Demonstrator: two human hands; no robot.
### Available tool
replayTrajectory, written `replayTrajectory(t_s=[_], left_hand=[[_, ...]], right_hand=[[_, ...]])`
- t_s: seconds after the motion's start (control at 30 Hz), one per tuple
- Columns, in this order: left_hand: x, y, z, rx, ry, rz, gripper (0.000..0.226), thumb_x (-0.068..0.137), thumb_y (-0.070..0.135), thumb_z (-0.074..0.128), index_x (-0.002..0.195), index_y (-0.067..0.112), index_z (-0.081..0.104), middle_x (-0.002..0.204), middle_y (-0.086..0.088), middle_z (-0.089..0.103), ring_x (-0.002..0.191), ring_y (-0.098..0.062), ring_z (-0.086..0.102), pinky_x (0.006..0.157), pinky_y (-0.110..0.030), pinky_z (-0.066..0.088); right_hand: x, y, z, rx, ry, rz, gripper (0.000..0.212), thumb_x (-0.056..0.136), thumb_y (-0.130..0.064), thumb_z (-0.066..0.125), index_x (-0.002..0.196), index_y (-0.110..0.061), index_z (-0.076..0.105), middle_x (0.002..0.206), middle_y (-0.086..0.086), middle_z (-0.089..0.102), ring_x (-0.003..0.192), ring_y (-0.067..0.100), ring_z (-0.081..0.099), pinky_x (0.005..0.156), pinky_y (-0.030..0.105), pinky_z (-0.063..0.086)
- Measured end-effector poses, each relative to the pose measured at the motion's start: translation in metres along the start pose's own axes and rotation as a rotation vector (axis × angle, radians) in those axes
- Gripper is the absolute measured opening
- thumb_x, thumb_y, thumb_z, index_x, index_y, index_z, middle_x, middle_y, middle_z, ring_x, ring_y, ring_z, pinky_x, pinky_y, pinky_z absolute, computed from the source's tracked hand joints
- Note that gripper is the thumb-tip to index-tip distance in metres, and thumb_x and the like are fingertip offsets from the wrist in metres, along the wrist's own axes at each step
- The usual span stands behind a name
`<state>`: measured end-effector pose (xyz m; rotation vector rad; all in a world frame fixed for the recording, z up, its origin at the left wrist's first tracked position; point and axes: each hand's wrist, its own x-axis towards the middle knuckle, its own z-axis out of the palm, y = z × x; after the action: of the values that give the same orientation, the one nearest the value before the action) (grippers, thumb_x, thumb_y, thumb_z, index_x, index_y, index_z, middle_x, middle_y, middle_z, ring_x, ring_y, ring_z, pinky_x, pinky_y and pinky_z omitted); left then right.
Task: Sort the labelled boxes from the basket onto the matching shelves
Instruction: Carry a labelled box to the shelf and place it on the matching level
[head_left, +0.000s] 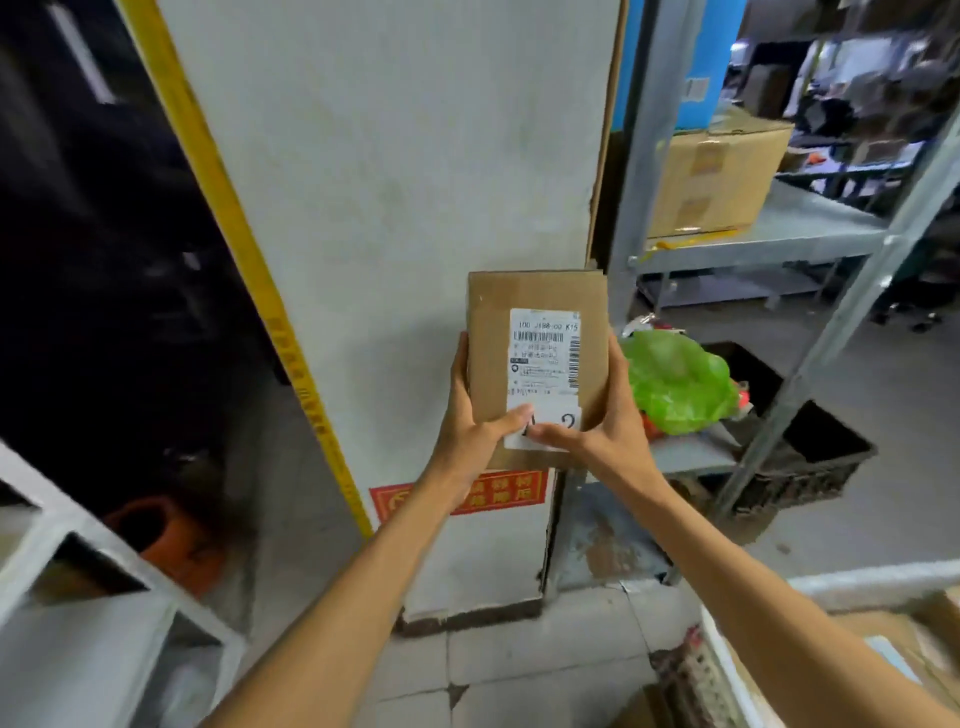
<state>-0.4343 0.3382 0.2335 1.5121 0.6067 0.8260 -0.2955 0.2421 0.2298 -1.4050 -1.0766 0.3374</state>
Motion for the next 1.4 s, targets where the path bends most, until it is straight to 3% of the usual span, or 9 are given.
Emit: replayTrajectory(t_s=[0.13,0.23,0.4,0.53,0.6,0.67,0.8,1.03,1.4], left_hand=[[-0.022,0.01,-0.053,-0.008,0.222,-0.013,0.1,0.08,0.002,0.073,0.15,0.041,0.012,0.129,0.014,0.059,0.117,-0.005,0.058,0.093,-0.024,0.052],[-0.046,0.02,-0.092,0.016,0.385,-0.009,0.101,0.079,0.006,0.076,0.15,0.04,0.014,0.138,0.011,0.054,0.124,-0.01,0.053,0.1,-0.033,0.048],[-0.104,0.036,-0.153,0.045,0.639,0.005,0.106,0.077,0.003,0.077,0.152,0.034,0.01,0.132,0.019,0.056,0.124,-0.003,0.051,0.102,-0.027,0.045],[-0.164,0.054,-0.192,0.098,0.882,0.026,0.109,0.073,-0.003,0.078,0.153,0.027,0.011,0.142,0.002,0.05,0.13,-0.015,0.049,0.104,-0.034,0.046],[-0.194,0.064,-0.206,0.091,1.006,0.024,0.105,0.073,-0.007,0.076,0.152,0.022,0.012,0.14,-0.003,0.052,0.126,-0.017,0.052,0.099,-0.029,0.05],[-0.225,0.069,-0.218,0.078,1.119,0.006,0.089,0.073,-0.006,0.076,0.143,0.018,0.026,0.131,-0.003,0.059,0.119,-0.016,0.058,0.087,-0.02,0.054],[-0.276,0.064,-0.236,0.071,1.268,-0.053,0.083,0.071,-0.001,0.078,0.138,0.012,0.032,0.121,0.001,0.064,0.112,-0.015,0.062,0.087,-0.028,0.055],[-0.304,0.051,-0.275,0.083,1.34,-0.063,0.079,0.076,-0.006,0.074,0.139,0.014,0.031,0.116,0.006,0.063,0.101,-0.005,0.063,0.078,-0.021,0.056],[-0.3,0.005,-0.375,-0.009,1.324,-0.082,0.081,0.074,0.0,0.078,0.139,0.016,0.033,0.129,0.0,0.057,0.115,-0.017,0.058,0.093,-0.037,0.054]], right_hand=[[0.016,-0.014,0.058,0.048,-0.187,-0.038,0.12,0.059,-0.025,0.093,0.151,-0.029,0.017,0.144,-0.003,0.046,0.131,0.013,0.047,0.107,0.044,0.044],[0.021,-0.03,0.104,0.09,-0.326,-0.065,0.119,0.059,-0.031,0.09,0.151,-0.03,0.015,0.143,-0.007,0.048,0.128,0.008,0.049,0.102,0.036,0.049],[0.01,-0.061,0.186,0.199,-0.584,-0.131,0.121,0.057,-0.037,0.09,0.151,-0.025,0.015,0.142,-0.008,0.049,0.129,0.009,0.048,0.102,0.043,0.048],[-0.019,-0.092,0.248,0.312,-0.77,-0.198,0.124,0.057,-0.035,0.09,0.153,-0.026,0.013,0.145,-0.015,0.042,0.136,0.005,0.039,0.11,0.044,0.04],[-0.036,-0.111,0.276,0.363,-0.887,-0.222,0.123,0.057,-0.029,0.093,0.152,-0.029,0.015,0.143,-0.019,0.045,0.134,0.002,0.04,0.109,0.038,0.041],[-0.054,-0.127,0.3,0.413,-0.994,-0.242,0.115,0.06,-0.013,0.092,0.148,-0.031,0.021,0.135,-0.024,0.05,0.128,-0.004,0.045,0.1,0.019,0.043],[-0.089,-0.146,0.339,0.469,-1.166,-0.266,0.109,0.059,0.0,0.089,0.141,-0.033,0.025,0.127,-0.021,0.055,0.118,-0.01,0.05,0.089,0.006,0.042],[-0.111,-0.147,0.399,0.39,-1.28,-0.181,0.109,0.051,-0.013,0.094,0.136,-0.036,0.029,0.126,-0.02,0.056,0.121,0.0,0.05,0.104,0.03,0.043],[-0.103,-0.13,0.501,0.24,-1.312,-0.109,0.114,0.051,-0.017,0.093,0.142,-0.032,0.026,0.128,-0.013,0.057,0.122,0.006,0.051,0.102,0.029,0.043]])
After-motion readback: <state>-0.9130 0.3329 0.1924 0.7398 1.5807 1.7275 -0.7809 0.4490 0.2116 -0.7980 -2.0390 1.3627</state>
